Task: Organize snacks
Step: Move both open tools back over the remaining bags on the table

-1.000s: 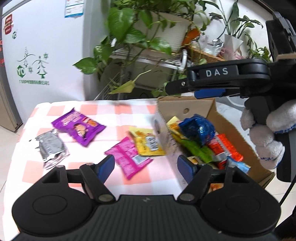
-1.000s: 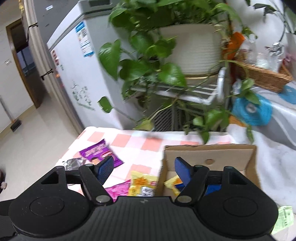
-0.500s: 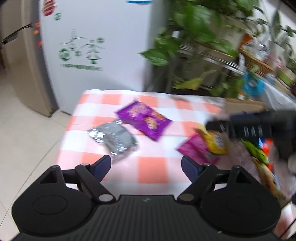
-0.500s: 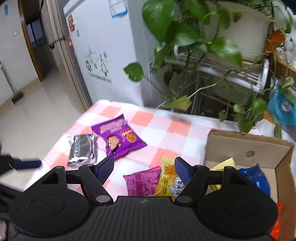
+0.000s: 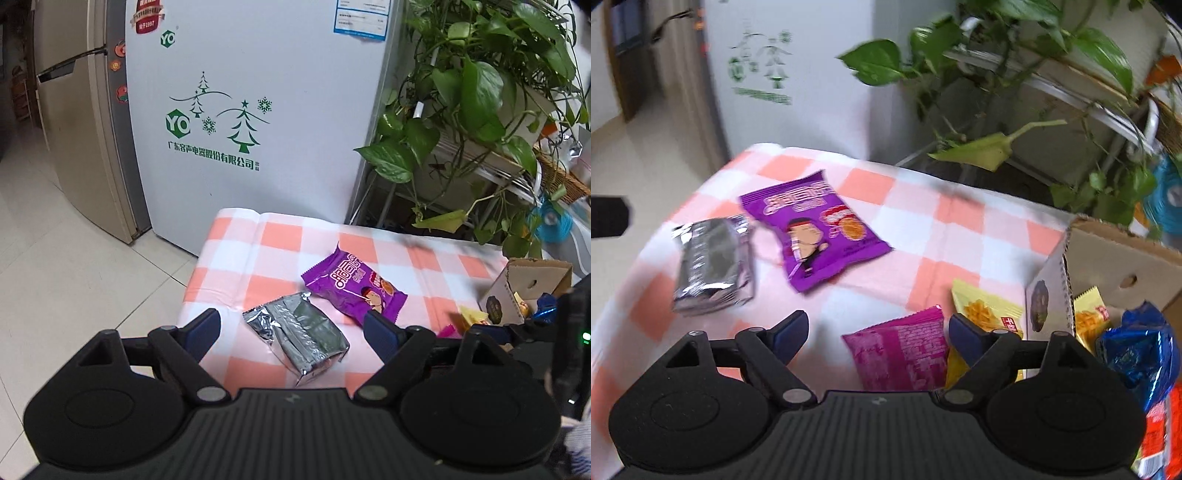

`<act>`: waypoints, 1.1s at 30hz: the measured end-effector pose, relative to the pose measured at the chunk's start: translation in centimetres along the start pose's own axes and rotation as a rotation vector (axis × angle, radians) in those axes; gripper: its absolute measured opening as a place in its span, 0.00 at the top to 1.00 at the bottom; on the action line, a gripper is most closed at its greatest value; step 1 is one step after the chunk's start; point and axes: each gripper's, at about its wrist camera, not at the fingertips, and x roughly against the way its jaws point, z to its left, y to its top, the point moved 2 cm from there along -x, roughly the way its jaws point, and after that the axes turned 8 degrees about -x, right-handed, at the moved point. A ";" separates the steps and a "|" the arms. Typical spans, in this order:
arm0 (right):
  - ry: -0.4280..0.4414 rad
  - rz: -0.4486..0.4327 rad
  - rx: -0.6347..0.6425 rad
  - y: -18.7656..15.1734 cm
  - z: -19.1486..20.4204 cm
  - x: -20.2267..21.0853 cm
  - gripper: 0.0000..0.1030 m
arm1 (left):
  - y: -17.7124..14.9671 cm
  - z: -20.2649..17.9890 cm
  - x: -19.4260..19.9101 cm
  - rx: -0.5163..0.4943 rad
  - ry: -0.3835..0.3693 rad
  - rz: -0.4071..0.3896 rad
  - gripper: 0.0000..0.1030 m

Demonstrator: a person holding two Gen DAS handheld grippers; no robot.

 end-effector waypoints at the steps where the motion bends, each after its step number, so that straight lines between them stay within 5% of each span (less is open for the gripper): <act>1: -0.008 -0.002 -0.011 0.1 0.1 -0.4 0.13 | 0.1 0.0 -0.1 0.003 -0.004 0.000 0.18; 10: -0.106 -0.063 -0.067 0.4 0.8 -0.3 0.10 | 0.5 -0.2 -0.2 0.015 -0.021 -0.010 0.18; 15: -0.165 -0.024 -0.138 0.5 -0.8 -1.6 0.04 | 0.4 -0.2 -0.1 0.008 -0.019 -0.013 0.18; 27: 0.006 0.069 -0.086 -1.6 2.2 -0.4 0.00 | 0.3 1.4 -0.8 0.037 0.030 0.010 0.18; 33: 0.292 0.166 -0.013 -2.5 3.3 2.0 0.00 | 0.0 2.9 -1.7 0.090 0.029 0.055 0.18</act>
